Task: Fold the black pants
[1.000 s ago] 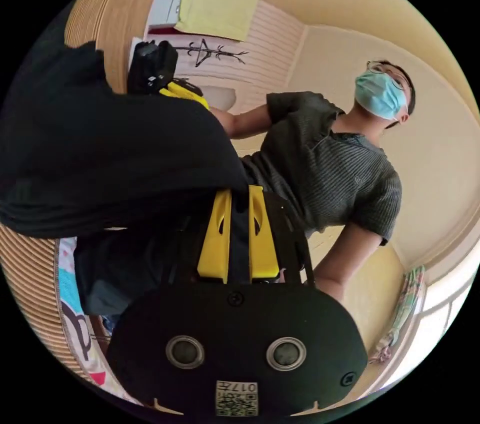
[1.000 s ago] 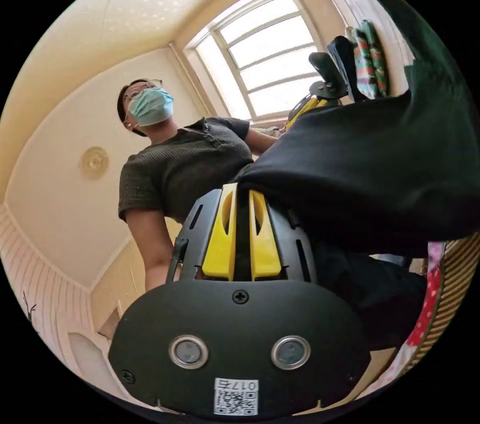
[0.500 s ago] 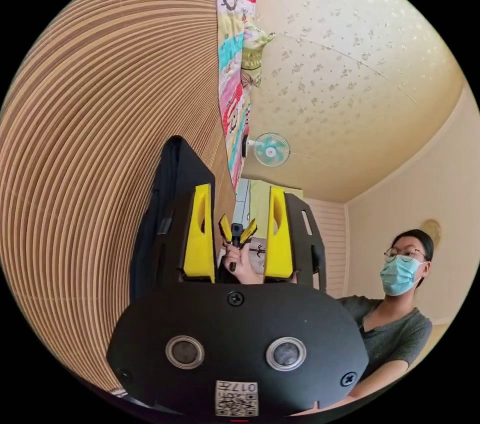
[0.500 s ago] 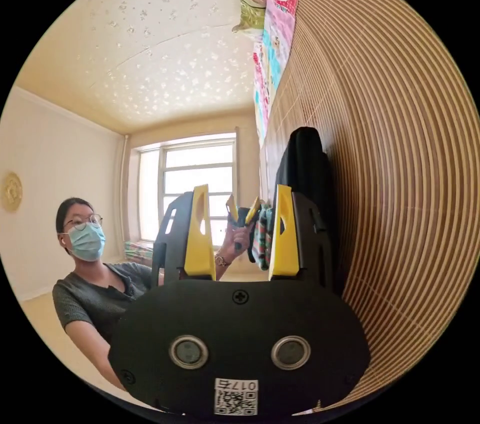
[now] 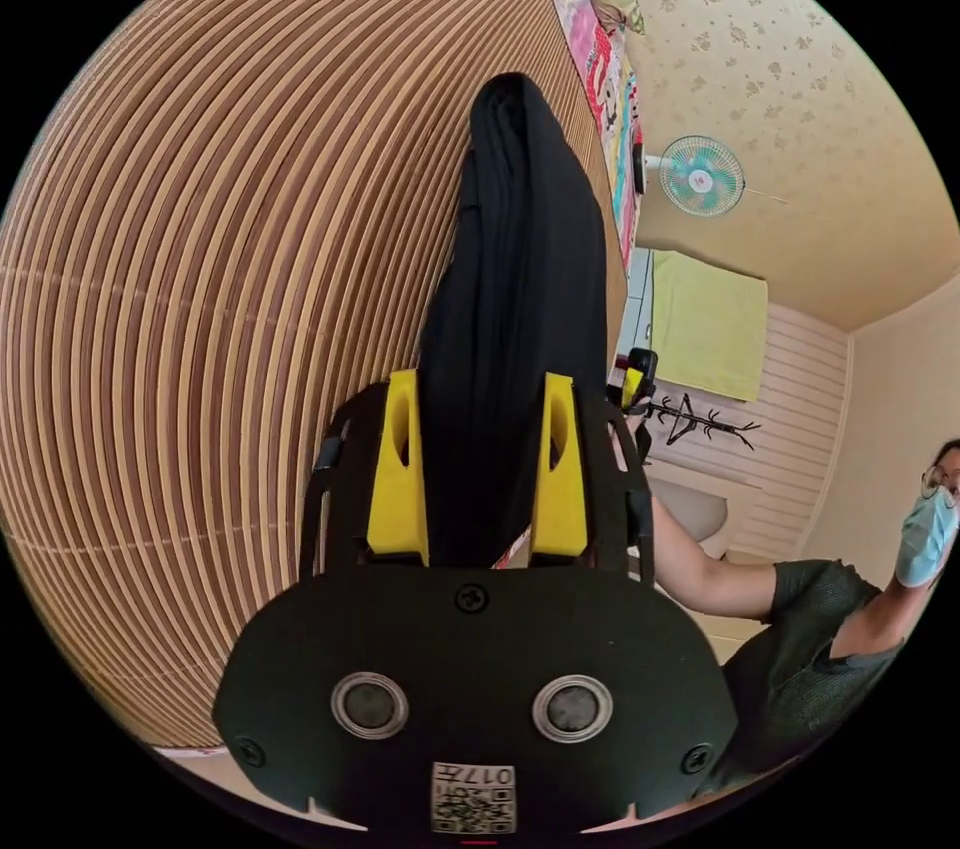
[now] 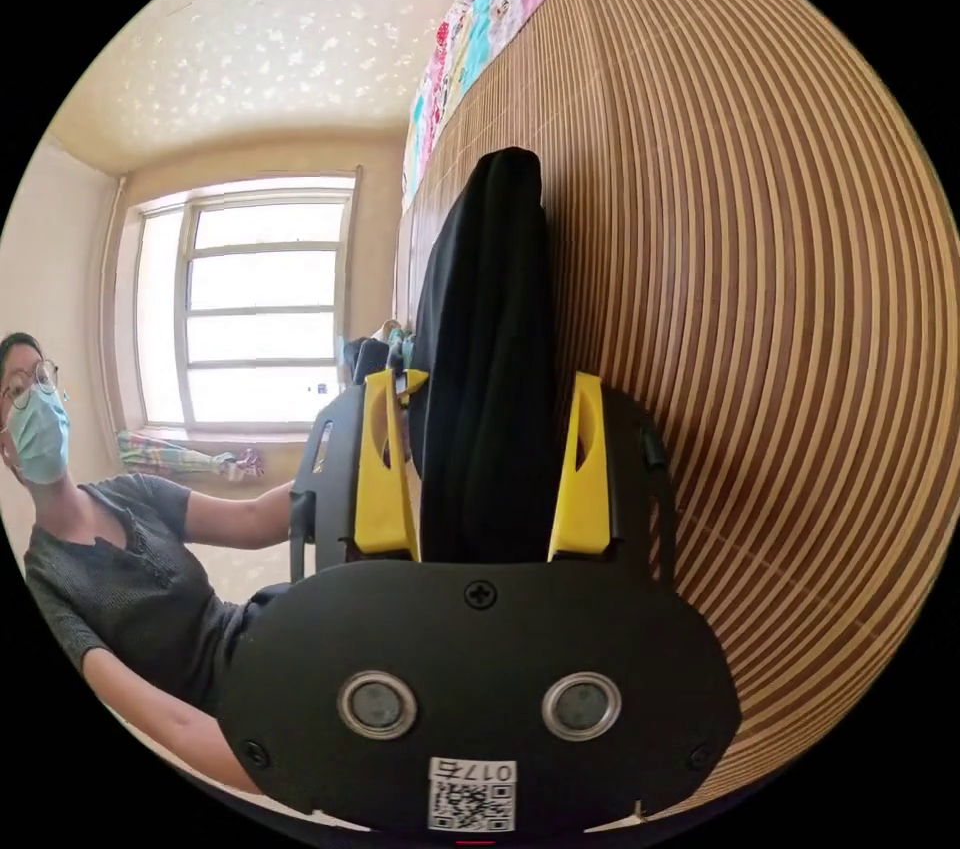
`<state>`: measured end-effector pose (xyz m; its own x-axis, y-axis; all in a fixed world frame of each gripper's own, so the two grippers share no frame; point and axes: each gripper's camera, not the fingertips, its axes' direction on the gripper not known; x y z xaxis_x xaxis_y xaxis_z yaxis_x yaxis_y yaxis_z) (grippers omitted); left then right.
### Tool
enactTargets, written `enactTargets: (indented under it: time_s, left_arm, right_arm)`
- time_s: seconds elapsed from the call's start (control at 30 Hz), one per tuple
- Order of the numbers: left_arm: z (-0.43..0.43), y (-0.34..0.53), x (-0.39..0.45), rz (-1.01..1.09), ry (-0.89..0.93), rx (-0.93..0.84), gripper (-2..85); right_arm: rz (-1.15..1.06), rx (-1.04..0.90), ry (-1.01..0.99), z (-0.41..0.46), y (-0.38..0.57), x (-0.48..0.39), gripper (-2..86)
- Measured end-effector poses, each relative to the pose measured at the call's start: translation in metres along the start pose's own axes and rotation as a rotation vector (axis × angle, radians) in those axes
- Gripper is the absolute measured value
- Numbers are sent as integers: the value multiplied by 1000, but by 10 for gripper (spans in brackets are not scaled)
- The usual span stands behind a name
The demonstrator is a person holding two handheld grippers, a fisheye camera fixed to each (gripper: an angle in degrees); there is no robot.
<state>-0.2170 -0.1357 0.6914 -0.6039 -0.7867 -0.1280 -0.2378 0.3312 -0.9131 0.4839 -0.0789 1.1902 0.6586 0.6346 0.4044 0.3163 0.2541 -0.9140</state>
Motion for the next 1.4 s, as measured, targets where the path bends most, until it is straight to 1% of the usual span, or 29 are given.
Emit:
enactTargets:
  time_s: [0.07, 0.13, 0.2, 0.23, 0.27, 0.3, 0.37, 0.43, 0.5, 0.57, 0.63, 0.7, 0.73, 0.8, 0.83, 0.9, 0.93, 0.97, 1.0, 1.03, 1.07, 1.1, 1.13, 1.17, 1.2, 1.23, 1.27, 1.33, 1.4]
  left_arm:
    - [8, -2, -5, -13, 4, -50, 158]
    - [17, -1, -13, -40, 13, -105, 147]
    - [36, 7, -21, -56, 64, -216, 132]
    - [42, 11, -22, -58, 83, -257, 129]
    - [53, 21, -23, -51, 111, -346, 124]
    - [62, 36, -19, -30, 108, -426, 121]
    - [73, 64, -10, -2, 64, -526, 115]
    - [83, 96, 1, 17, 80, -600, 113]
    - [100, 136, 20, 23, 154, -665, 112]
    - [121, 162, 43, 56, 195, -722, 112]
    - [149, 182, 74, 113, 217, -789, 112]
    - [196, 201, 123, 201, 245, -876, 111]
    - [209, 205, 137, 227, 251, -892, 111]
    - [258, 219, 198, 348, 284, -939, 111]
    - [270, 222, 215, 385, 292, -942, 111]
    - [313, 236, 286, 544, 321, -922, 111]
    - [324, 240, 303, 583, 327, -910, 111]
    - [345, 246, 335, 651, 333, -879, 112]
    - [367, 252, 363, 711, 324, -844, 114]
    - [379, 255, 376, 740, 312, -825, 115]
    - [405, 261, 396, 787, 267, -784, 118]
    - [436, 265, 406, 788, 195, -774, 123]
    - [453, 266, 408, 775, 151, -788, 126]
    - [485, 268, 402, 743, 56, -842, 132]
    - [506, 267, 386, 699, -33, -878, 137]
    - [511, 266, 374, 664, -66, -883, 134]
    - [511, 261, 346, 589, -101, -879, 126]
    - [489, 252, 297, 491, -131, -850, 107]
    - [429, 238, 222, 401, -235, -812, 88]
  right_arm:
    - [40, -154, 46, 27, -5, 7, 176]
    - [78, -171, -7, 38, 0, 12, 166]
    - [107, -236, -59, 50, 9, 18, 160]
    - [137, -319, -99, 62, 18, 23, 154]
    - [169, -397, -179, 71, 33, 28, 147]
    - [189, -431, -229, 75, 42, 31, 142]
    - [233, -504, -356, 80, 90, 34, 128]
    - [221, -499, -405, 70, 131, 25, 113]
    - [231, -468, -467, 51, 175, 16, 101]
    - [244, -400, -519, 14, 231, 3, 87]
    - [235, -353, -520, -20, 270, -11, 81]
    - [217, -308, -484, -63, 306, -27, 77]
    - [211, -270, -445, -95, 328, -38, 74]
    - [195, -213, -366, -147, 360, -59, 73]
    - [165, -177, -293, -183, 380, -77, 74]
    - [111, -133, -168, -235, 407, -107, 75]
    - [74, -109, -81, -268, 424, -126, 77]
    - [46, -93, 24, -299, 439, -143, 79]
    - [40, -89, 81, -313, 446, -150, 80]
    - [53, -86, 205, -338, 458, -160, 83]
    - [122, -82, 327, -361, 469, -160, 90]
    - [185, -77, 384, -371, 474, -156, 94]
    - [338, -48, 496, -392, 485, -142, 109]
    - [508, 21, 596, -410, 500, -124, 122]
    - [591, 66, 632, -418, 509, -115, 128]
    - [716, 140, 679, -426, 529, -100, 134]
    - [769, 208, 719, -425, 547, -91, 133]
    - [757, 295, 728, -409, 567, -83, 112]
    - [715, 372, 688, -384, 587, -74, 64]
